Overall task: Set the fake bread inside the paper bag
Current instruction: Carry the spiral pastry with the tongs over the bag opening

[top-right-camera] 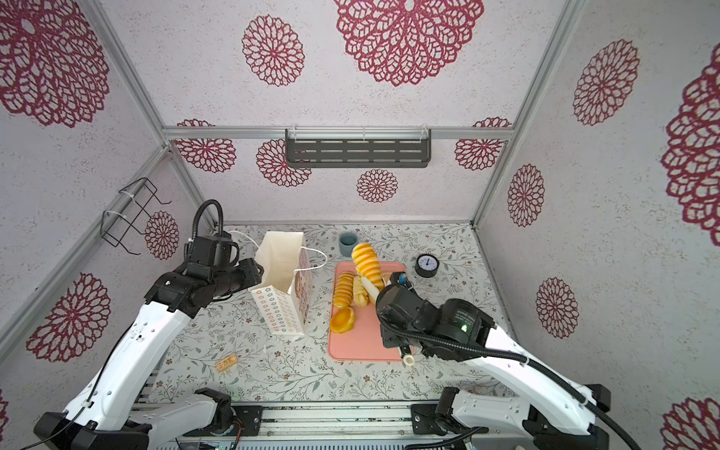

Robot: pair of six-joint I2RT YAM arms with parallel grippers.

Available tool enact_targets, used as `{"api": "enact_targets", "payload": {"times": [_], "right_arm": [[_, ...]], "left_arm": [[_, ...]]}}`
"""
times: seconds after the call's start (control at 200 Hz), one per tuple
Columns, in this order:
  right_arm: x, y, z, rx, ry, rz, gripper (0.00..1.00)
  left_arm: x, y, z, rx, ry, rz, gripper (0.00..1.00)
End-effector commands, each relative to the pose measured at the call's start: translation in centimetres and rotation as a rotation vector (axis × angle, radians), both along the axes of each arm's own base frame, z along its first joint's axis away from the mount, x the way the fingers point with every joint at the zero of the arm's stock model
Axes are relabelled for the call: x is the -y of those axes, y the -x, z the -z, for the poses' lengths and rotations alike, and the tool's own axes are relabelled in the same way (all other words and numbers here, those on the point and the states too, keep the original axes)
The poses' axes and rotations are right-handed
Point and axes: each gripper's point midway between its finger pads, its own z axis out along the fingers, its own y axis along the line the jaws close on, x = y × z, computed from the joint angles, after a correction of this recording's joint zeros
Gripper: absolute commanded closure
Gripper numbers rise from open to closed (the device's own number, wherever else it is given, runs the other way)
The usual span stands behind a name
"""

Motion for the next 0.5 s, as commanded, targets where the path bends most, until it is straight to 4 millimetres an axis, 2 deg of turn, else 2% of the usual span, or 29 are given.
{"api": "enact_targets", "payload": {"times": [0.0,0.155,0.235,0.385,0.495], "right_arm": [[-2.3,-2.9,-4.4,0.153,0.013,-0.074,0.76],[-8.5,-5.3,-7.8,0.218,-0.039,-0.198,0.77],[-10.8,-6.4,-9.0,0.239,-0.048,-0.233,0.76],[-14.0,-8.0,-8.5,0.218,-0.016,-0.271,0.76],[-15.2,-8.5,-7.7,0.193,-0.018,-0.287,0.76]], "left_arm": [[-0.2,-0.2,-0.3,0.008,0.013,-0.017,0.62],[-0.2,0.0,-0.2,0.009,0.029,-0.026,0.69],[-0.1,0.1,-0.1,0.008,0.036,-0.026,0.73],[0.0,0.1,0.3,0.001,0.046,-0.031,0.79],[0.1,0.1,0.6,-0.003,0.050,-0.030,0.83]]}}
